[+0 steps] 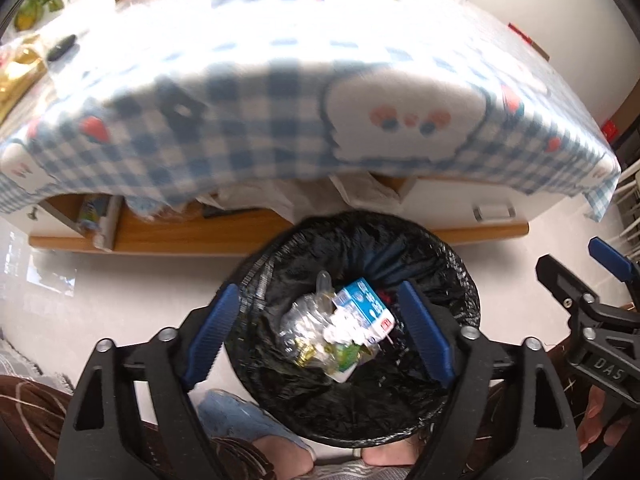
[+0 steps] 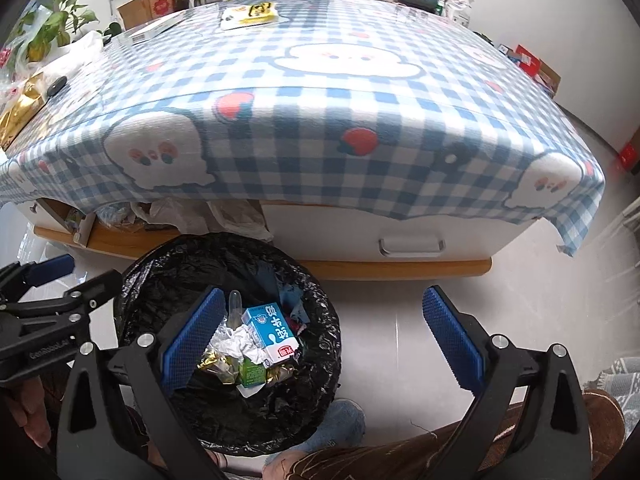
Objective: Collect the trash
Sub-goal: 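Raise both open tools from the bin back toward the table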
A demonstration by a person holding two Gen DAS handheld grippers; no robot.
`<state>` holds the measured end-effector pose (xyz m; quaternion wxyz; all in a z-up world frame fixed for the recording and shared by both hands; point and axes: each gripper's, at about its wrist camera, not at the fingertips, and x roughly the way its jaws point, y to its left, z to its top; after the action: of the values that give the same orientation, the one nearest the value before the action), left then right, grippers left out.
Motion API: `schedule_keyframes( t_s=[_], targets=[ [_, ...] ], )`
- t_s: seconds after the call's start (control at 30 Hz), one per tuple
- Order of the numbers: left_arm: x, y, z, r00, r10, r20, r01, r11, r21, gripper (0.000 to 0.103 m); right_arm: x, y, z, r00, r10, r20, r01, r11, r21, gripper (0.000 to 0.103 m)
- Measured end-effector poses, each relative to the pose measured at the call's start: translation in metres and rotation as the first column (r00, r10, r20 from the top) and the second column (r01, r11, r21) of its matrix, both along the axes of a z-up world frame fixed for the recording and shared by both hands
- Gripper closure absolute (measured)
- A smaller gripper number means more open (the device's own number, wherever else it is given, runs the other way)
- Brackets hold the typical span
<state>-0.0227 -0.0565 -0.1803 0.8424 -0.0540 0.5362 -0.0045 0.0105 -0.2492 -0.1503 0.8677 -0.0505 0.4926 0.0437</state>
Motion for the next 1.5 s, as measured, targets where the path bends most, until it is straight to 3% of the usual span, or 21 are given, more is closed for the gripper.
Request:
schedule_keyframes(
  t_s=[0.17, 0.33, 0.73, 1.13, 1.5],
  targets=[
    [-0.009, 0.015, 0.026, 0.998, 0.005, 0.068, -0.007, 0.999, 0.039, 0.01, -0.002, 0.013, 0.015, 0.999, 0.021, 0.03, -0.022, 1.0, 0.01, 0.008],
    [-0.012, 0.04, 0.051, 0.993, 0.05, 0.107, -0.053, 0.998, 0.021, 0.006, -0.001, 0.022, 0.031, 0.998, 0.034, 0.055, -0.034, 0.999, 0.013, 0.008],
    [-0.003, 0.074, 0.108, 0.979, 0.079, 0.186, -0.086, 0.996, 0.03, 0.006, 0.023, 0.038, 0.09, 0.988, 0.044, 0.147, -0.052, 0.998, 0.047, 0.008],
    [0.051, 0.105, 0.132, 0.969, 0.124, 0.216, -0.133, 0.991, 0.031, 0.006, 0.066, 0.053, 0.114, 0.983, 0.065, 0.171, -0.076, 0.995, 0.061, 0.008],
    [0.094, 0.109, 0.135, 0.969, 0.127, 0.214, -0.134, 0.991, 0.018, 0.006, 0.119, 0.06, 0.118, 0.986, 0.067, 0.154, -0.08, 0.994, 0.08, 0.008]
  ],
)
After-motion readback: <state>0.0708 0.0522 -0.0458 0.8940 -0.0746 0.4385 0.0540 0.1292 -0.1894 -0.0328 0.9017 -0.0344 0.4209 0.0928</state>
